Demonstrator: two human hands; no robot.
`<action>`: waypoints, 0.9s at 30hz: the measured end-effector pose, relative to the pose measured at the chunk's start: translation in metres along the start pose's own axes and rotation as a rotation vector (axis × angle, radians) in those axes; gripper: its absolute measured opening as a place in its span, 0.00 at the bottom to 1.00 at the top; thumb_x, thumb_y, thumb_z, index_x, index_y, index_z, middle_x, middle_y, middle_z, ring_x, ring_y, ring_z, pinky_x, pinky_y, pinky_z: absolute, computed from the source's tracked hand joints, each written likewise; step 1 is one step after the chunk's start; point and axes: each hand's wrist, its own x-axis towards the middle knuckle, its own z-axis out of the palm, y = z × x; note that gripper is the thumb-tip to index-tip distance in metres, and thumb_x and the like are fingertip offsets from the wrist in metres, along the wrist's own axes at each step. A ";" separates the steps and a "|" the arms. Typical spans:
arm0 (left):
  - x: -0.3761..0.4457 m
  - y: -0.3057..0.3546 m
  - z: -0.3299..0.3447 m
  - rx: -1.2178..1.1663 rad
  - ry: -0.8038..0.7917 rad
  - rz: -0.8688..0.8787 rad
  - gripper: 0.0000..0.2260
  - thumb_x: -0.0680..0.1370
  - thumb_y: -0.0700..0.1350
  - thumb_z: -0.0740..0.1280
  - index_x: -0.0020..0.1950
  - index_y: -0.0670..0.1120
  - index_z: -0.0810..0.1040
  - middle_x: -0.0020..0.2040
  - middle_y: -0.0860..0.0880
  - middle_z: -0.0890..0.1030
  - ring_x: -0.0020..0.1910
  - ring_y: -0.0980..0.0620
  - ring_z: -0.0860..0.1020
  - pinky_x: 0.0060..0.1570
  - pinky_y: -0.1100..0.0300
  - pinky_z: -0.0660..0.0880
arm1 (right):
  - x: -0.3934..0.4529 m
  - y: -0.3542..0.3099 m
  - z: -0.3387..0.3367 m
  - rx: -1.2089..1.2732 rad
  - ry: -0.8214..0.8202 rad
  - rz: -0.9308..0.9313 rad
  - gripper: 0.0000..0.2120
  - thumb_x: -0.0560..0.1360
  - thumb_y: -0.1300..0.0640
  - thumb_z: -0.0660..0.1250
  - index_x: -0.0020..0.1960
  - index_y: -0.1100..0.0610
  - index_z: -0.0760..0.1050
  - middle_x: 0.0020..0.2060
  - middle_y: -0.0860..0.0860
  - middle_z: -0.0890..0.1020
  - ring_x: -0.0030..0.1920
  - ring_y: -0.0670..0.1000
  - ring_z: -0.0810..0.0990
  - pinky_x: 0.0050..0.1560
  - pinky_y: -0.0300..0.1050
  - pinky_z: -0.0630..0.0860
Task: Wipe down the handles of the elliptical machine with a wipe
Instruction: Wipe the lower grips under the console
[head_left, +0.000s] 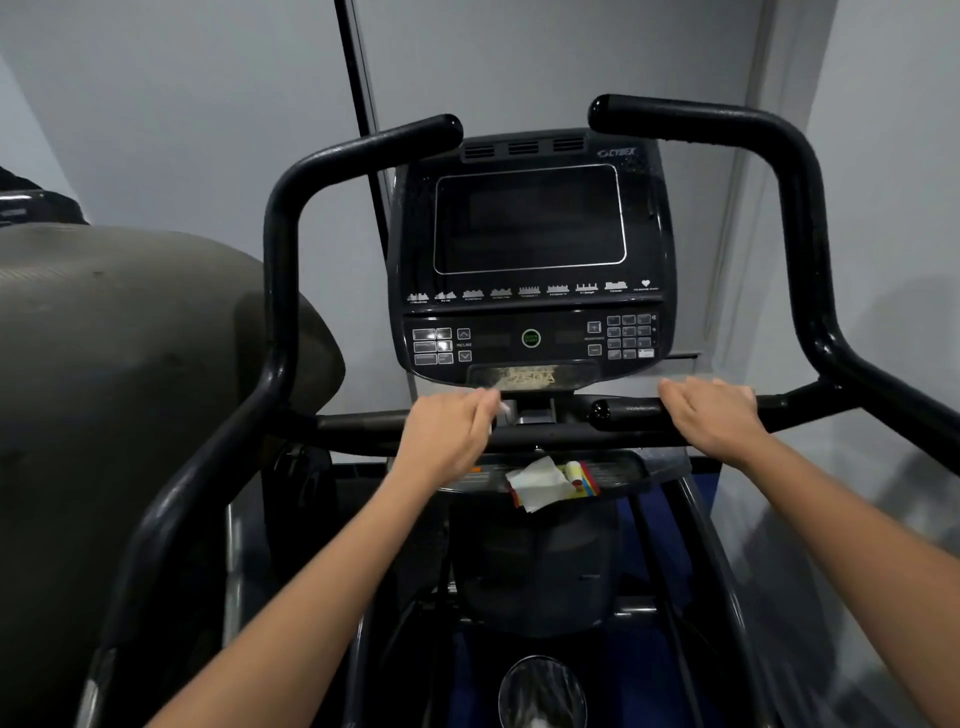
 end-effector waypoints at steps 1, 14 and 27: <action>-0.010 -0.004 0.001 -0.037 0.054 0.072 0.18 0.85 0.53 0.48 0.55 0.52 0.77 0.48 0.53 0.80 0.46 0.50 0.78 0.47 0.54 0.72 | -0.001 0.000 0.000 0.001 -0.004 -0.003 0.26 0.77 0.44 0.38 0.32 0.53 0.67 0.34 0.51 0.76 0.42 0.55 0.74 0.50 0.53 0.65; 0.002 -0.093 -0.020 0.129 -0.399 -0.454 0.23 0.82 0.51 0.48 0.57 0.41 0.79 0.59 0.39 0.80 0.58 0.38 0.77 0.51 0.51 0.70 | 0.000 0.001 -0.002 -0.078 -0.066 -0.018 0.19 0.83 0.48 0.43 0.40 0.49 0.67 0.44 0.51 0.80 0.49 0.56 0.77 0.48 0.51 0.64; 0.016 -0.043 -0.045 -0.697 0.149 -0.612 0.24 0.86 0.51 0.48 0.49 0.46 0.83 0.38 0.52 0.80 0.37 0.58 0.77 0.37 0.65 0.71 | 0.012 -0.056 -0.026 0.140 0.127 -0.140 0.25 0.80 0.46 0.43 0.43 0.47 0.79 0.42 0.47 0.81 0.47 0.52 0.80 0.54 0.51 0.70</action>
